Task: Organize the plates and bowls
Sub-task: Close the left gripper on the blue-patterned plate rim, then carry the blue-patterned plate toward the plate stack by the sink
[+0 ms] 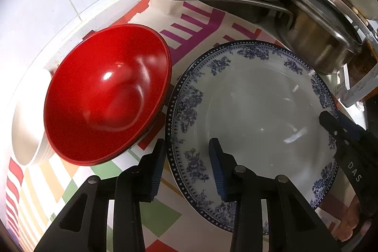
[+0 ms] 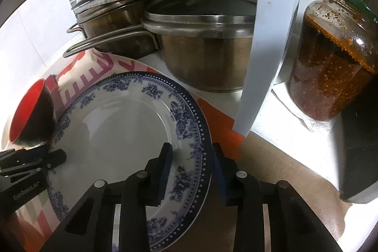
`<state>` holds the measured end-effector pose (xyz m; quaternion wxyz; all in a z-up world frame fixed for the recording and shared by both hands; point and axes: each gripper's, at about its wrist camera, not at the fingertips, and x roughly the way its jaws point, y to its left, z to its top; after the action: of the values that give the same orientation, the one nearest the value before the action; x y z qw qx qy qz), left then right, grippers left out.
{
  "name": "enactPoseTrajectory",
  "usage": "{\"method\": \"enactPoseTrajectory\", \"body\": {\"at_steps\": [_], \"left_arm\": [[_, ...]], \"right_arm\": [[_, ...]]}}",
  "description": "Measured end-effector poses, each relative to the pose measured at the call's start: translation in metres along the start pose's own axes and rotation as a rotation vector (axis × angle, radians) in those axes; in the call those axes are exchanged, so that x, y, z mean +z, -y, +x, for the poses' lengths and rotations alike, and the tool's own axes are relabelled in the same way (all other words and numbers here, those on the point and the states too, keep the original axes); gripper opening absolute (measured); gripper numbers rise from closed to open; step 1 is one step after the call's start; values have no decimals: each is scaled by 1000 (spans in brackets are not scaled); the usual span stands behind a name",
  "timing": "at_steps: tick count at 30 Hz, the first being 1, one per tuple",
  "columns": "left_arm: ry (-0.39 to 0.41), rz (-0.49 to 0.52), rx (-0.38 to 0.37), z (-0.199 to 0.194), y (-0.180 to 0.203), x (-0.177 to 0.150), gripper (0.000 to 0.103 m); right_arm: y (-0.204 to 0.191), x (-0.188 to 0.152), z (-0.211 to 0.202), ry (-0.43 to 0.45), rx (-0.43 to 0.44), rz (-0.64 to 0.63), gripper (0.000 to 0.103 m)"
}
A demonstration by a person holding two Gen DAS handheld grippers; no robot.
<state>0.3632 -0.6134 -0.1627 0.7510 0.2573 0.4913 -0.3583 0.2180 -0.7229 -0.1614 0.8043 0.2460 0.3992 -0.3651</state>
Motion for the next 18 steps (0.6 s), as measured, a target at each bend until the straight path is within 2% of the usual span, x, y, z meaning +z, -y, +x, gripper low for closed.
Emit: {"method": "enactPoseTrajectory", "body": {"at_steps": [6,18], "left_arm": [[18,1,-11,-9,3,-10,37],[140,-29,-12,-65,-2,-26,37]], "right_arm": [[4,-3,-10,2,-4,6,34],[7,-7,-62,65,11,-1,34]]}}
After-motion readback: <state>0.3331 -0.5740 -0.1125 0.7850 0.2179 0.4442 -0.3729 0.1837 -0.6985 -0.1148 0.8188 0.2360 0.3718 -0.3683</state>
